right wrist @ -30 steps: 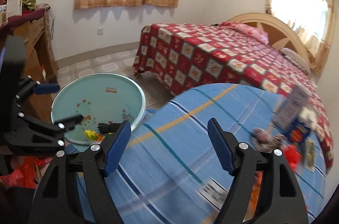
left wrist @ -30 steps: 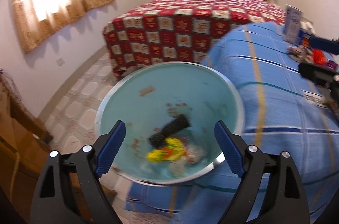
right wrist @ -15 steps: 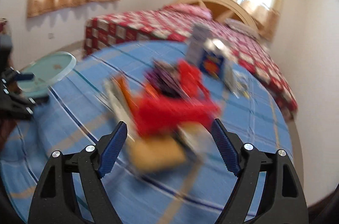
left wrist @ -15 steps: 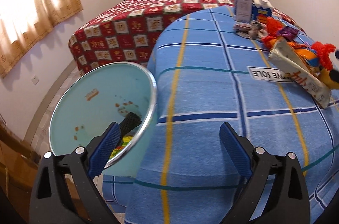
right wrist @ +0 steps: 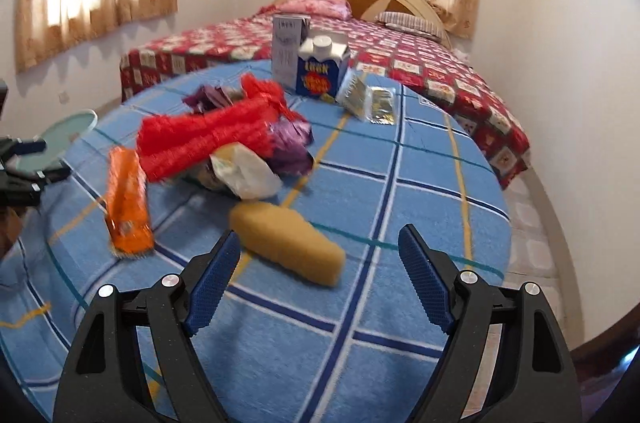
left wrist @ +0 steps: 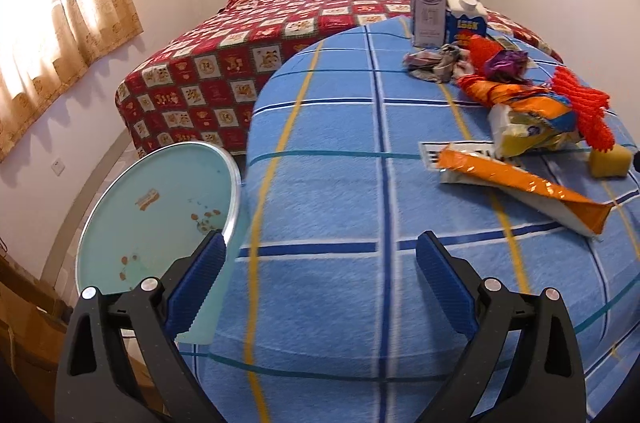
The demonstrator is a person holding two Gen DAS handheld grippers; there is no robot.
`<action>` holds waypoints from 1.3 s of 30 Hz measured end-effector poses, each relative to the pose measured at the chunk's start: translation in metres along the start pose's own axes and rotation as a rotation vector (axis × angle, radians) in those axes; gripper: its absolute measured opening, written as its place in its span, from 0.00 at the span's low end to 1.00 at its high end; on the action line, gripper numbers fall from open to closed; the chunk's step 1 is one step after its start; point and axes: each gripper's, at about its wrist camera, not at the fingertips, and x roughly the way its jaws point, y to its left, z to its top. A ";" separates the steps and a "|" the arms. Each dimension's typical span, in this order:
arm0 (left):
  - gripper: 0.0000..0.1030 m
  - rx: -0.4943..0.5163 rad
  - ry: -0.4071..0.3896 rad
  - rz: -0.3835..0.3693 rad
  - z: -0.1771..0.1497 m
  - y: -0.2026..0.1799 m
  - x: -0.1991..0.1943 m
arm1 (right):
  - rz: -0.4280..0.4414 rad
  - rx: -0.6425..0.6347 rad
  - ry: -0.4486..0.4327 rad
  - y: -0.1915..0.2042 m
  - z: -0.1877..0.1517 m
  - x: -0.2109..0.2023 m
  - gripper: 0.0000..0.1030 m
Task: Collect trash
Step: 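Grasp the yellow sponge with the right gripper while the left gripper approaches the orange wrapper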
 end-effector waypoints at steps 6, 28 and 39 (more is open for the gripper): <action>0.91 0.008 -0.020 -0.034 0.008 -0.023 -0.007 | 0.051 0.025 0.060 -0.004 0.003 0.023 0.65; 0.94 0.090 -0.025 -0.137 0.016 -0.129 -0.022 | 0.100 0.097 0.007 -0.018 -0.022 -0.018 0.19; 0.94 0.136 0.011 -0.059 0.001 -0.104 -0.019 | 0.106 0.098 -0.007 -0.016 -0.029 -0.020 0.19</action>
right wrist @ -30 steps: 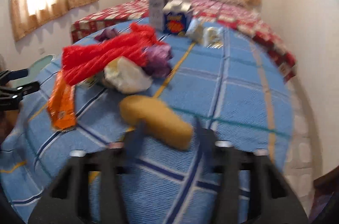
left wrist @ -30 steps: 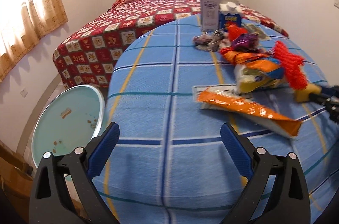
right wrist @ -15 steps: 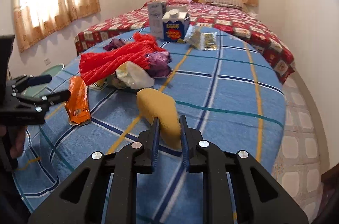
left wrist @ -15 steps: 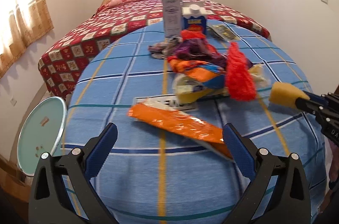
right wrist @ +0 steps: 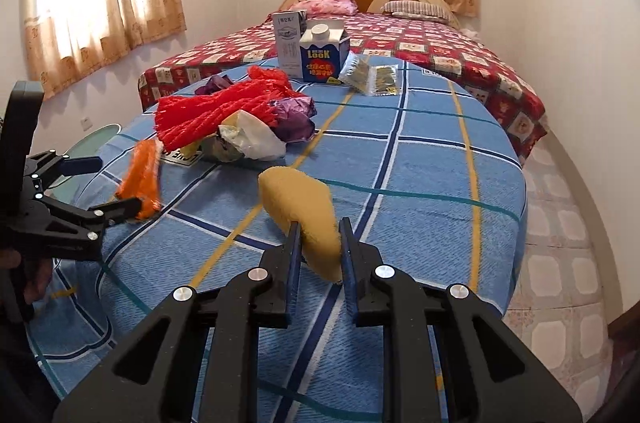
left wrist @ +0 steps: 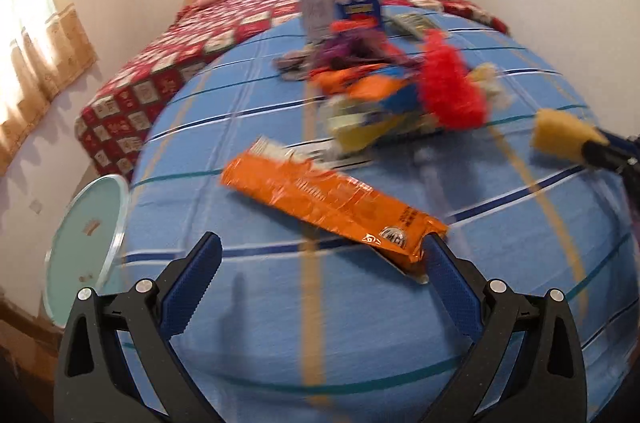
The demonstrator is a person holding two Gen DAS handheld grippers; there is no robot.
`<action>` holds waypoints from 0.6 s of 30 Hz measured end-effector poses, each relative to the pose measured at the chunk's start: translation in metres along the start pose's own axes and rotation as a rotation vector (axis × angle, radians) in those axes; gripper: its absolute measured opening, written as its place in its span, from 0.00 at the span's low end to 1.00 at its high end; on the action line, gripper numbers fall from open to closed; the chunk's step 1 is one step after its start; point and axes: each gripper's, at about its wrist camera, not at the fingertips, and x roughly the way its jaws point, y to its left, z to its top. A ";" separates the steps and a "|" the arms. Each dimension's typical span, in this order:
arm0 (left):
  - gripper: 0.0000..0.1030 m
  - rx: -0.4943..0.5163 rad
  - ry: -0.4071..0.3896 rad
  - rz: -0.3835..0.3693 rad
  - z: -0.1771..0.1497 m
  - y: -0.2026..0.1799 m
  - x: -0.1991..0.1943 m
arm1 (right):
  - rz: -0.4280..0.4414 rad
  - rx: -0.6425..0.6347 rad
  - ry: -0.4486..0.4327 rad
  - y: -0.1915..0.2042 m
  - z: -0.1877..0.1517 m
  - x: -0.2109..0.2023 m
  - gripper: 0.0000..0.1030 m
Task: Collect trash
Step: 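Grasp the yellow sponge with the right gripper while the left gripper approaches the orange wrapper, then grasp the long orange wrapper with the left gripper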
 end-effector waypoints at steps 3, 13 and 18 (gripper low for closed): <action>0.94 -0.020 -0.003 0.058 -0.005 0.031 -0.005 | 0.008 -0.005 0.000 0.003 -0.001 0.000 0.19; 0.94 -0.094 -0.050 0.079 -0.004 0.065 -0.022 | -0.029 -0.040 -0.025 0.014 0.003 0.000 0.19; 0.73 -0.078 -0.039 0.027 0.000 0.045 -0.007 | -0.045 -0.034 -0.075 0.013 0.014 -0.009 0.19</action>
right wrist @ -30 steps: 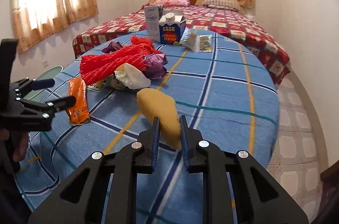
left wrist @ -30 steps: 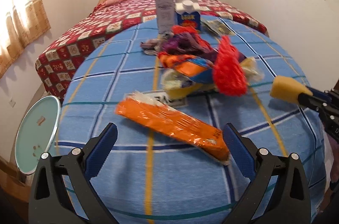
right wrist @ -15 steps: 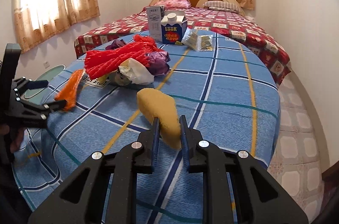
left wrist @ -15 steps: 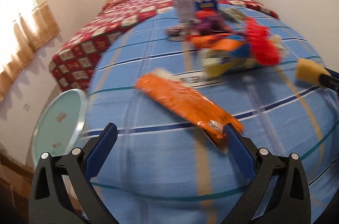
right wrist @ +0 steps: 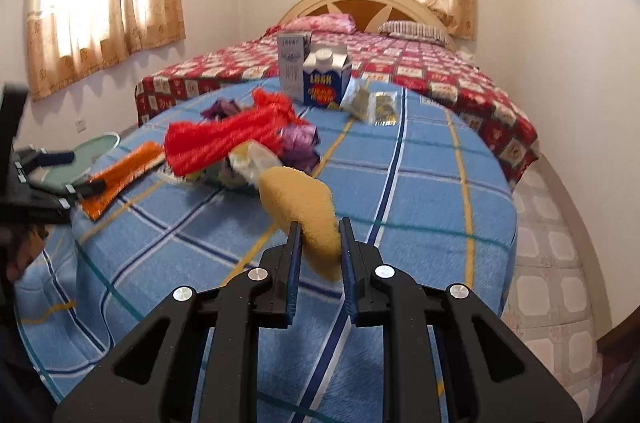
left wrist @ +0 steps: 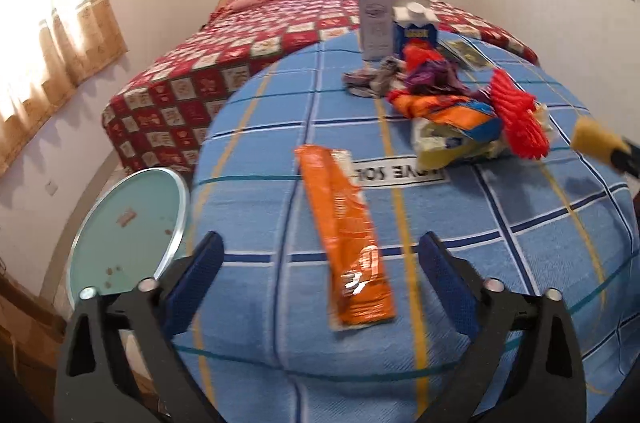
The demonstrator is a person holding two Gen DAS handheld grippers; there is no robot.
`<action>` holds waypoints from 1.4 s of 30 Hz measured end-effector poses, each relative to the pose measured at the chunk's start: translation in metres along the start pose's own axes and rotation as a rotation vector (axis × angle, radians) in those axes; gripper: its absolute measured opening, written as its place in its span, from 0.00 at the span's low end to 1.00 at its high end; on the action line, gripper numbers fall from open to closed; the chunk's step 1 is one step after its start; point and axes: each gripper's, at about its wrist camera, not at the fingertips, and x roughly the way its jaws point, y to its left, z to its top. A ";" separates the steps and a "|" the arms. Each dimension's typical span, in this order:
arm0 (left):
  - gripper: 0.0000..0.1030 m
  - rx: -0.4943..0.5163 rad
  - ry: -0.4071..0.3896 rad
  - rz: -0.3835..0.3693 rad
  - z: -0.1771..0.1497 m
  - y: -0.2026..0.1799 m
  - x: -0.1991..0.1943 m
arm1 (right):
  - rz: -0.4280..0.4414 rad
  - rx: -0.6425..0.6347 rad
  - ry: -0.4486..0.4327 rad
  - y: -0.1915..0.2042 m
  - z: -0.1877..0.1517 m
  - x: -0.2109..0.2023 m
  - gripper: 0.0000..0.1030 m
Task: Collect trash
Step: 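Grasp the long orange wrapper with the left gripper, then carry the orange wrapper and yellow sponge over the blue bin with both grippers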
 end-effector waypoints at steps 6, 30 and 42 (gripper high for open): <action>0.25 -0.009 0.052 -0.055 -0.001 0.011 0.017 | 0.006 0.008 -0.059 -0.001 0.024 -0.001 0.19; 0.23 -0.136 0.022 0.161 -0.011 0.156 -0.002 | 0.277 -0.252 -0.016 0.173 0.117 0.116 0.19; 0.24 -0.170 0.048 0.229 -0.026 0.200 -0.002 | 0.336 -0.353 0.007 0.240 0.127 0.152 0.19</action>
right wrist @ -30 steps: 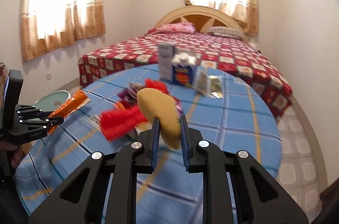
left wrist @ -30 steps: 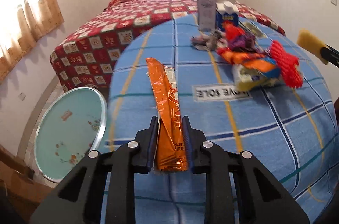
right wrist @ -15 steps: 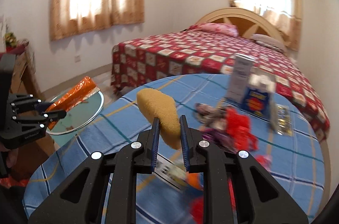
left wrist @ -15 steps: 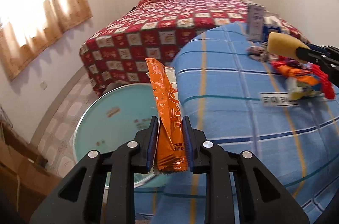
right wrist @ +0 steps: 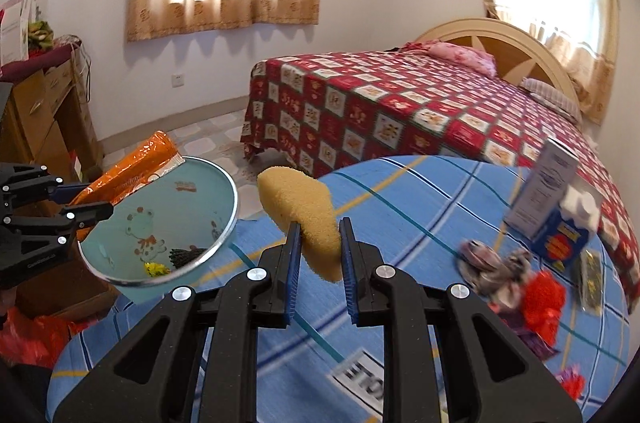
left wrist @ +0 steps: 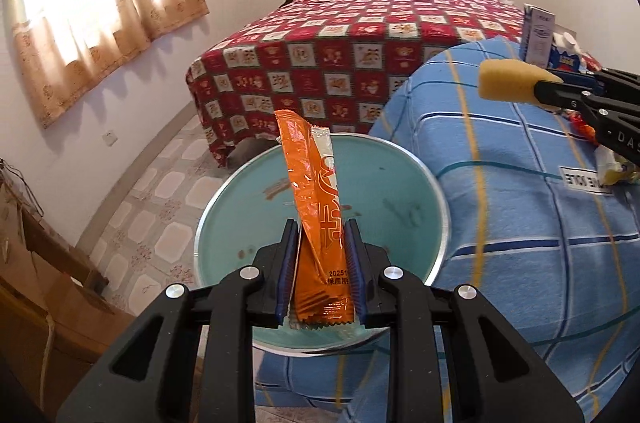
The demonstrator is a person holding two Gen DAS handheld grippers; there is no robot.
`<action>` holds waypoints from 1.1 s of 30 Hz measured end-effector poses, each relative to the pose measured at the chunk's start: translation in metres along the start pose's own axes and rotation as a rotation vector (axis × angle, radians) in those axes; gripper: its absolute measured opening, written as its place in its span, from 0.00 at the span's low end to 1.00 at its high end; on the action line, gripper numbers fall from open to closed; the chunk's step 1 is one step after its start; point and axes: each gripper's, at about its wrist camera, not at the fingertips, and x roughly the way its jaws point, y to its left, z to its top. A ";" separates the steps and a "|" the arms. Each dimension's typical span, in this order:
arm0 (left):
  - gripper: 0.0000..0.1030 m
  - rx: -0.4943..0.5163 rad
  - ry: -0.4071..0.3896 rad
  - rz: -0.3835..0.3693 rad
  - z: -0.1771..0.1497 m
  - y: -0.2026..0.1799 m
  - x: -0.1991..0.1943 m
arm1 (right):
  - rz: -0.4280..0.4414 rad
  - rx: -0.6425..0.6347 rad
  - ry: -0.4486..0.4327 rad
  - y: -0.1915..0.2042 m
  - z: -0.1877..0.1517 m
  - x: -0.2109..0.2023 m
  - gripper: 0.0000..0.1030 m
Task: Collect trash
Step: 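Carry the orange wrapper and yellow sponge over the blue bin with both grippers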
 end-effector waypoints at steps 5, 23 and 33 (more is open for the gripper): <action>0.24 -0.009 0.010 0.024 -0.001 0.011 0.004 | 0.019 -0.026 0.008 0.014 0.008 0.014 0.19; 0.24 -0.043 0.036 0.060 -0.004 0.035 0.011 | 0.066 -0.091 0.035 0.041 0.019 0.042 0.19; 0.25 -0.049 0.038 0.063 -0.004 0.037 0.013 | 0.081 -0.110 0.040 0.049 0.022 0.044 0.19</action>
